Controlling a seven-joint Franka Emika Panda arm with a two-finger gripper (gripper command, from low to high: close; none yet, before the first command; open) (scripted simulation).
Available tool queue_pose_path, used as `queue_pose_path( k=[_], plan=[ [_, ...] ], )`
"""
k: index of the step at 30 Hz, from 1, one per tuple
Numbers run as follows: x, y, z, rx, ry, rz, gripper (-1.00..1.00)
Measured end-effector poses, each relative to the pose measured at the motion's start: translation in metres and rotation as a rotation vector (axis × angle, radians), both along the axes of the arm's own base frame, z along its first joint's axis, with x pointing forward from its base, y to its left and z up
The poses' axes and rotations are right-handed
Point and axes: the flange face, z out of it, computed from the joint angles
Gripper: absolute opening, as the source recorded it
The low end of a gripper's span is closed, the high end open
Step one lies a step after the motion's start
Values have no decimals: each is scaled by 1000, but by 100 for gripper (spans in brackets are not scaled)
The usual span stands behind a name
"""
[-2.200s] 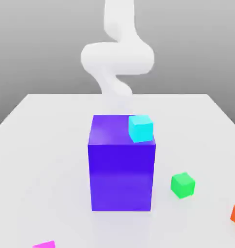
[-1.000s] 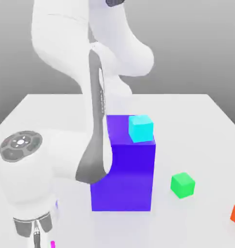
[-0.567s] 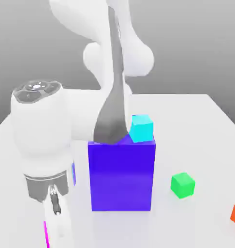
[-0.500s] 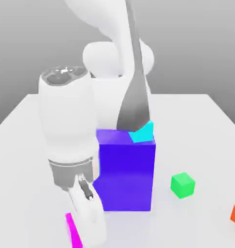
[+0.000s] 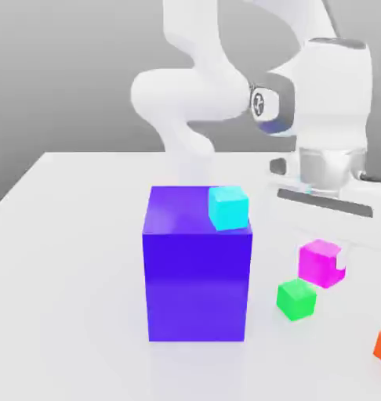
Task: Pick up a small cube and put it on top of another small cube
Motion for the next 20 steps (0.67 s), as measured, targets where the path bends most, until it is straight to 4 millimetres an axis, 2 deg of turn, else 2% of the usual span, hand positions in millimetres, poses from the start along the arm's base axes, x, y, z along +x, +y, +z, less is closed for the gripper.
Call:
queue_pose_path(
  k=[2, 5, 6, 8, 17, 18, 20],
  plan=[
    [-32, 6, -19, -7, 66, -9, -100],
    [-64, 6, -42, -14, 156, -31, -100],
    [-64, 6, -42, -14, 155, -31, -100],
    [-70, 5, -55, -20, 177, -41, -100],
    [-71, 4, -107, -21, 184, -48, -100],
    [-73, 4, -113, -19, 186, -45, 100],
    [-73, 4, -113, -19, 186, -45, 100]
  ],
)
